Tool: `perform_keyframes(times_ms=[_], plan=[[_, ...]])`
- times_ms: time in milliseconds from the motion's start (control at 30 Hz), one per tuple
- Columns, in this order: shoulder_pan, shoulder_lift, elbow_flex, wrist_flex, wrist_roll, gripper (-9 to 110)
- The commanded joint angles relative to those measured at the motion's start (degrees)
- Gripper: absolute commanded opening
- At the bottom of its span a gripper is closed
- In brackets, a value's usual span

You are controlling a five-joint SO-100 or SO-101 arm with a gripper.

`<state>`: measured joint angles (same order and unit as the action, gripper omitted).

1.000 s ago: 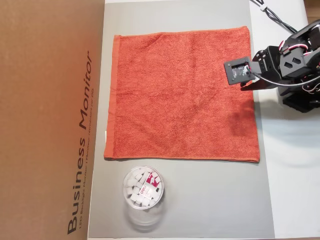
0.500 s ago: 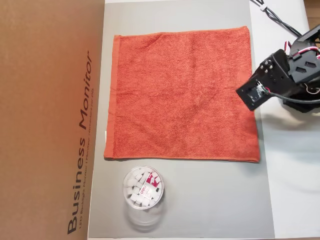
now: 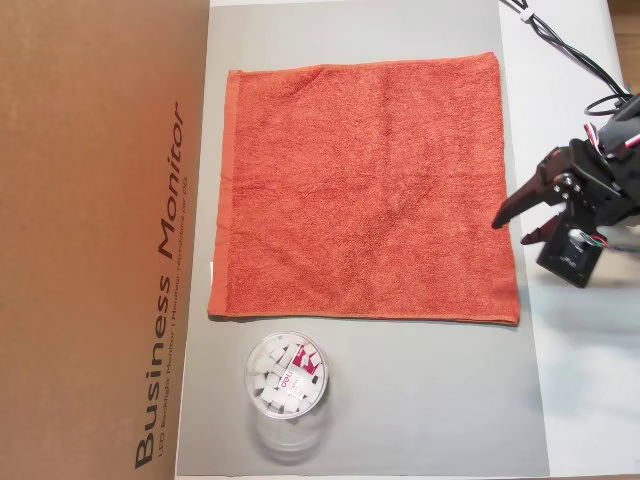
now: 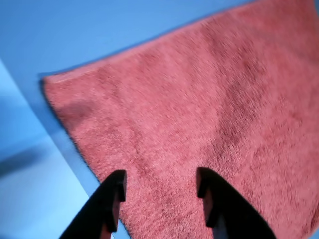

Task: Fold the blanket.

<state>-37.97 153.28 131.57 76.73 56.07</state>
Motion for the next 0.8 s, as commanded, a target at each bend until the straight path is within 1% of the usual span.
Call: perform_keyframes(times_ms=[0,167,267,333,567,767], plan=[[-4.22,-0.09,-1.85,0.09,0.26,15],[-10.20,-0.18,-1.67,0.18,0.26,16],[-11.69,-0.26,-1.41,0.35,0.00,21],[-12.13,-0.35,-0.97,1.41,0.09,23],[-12.22,-6.15,-0.62,9.14,0.18,23],[-12.22,-9.93,-0.88,8.96,0.18,23]])
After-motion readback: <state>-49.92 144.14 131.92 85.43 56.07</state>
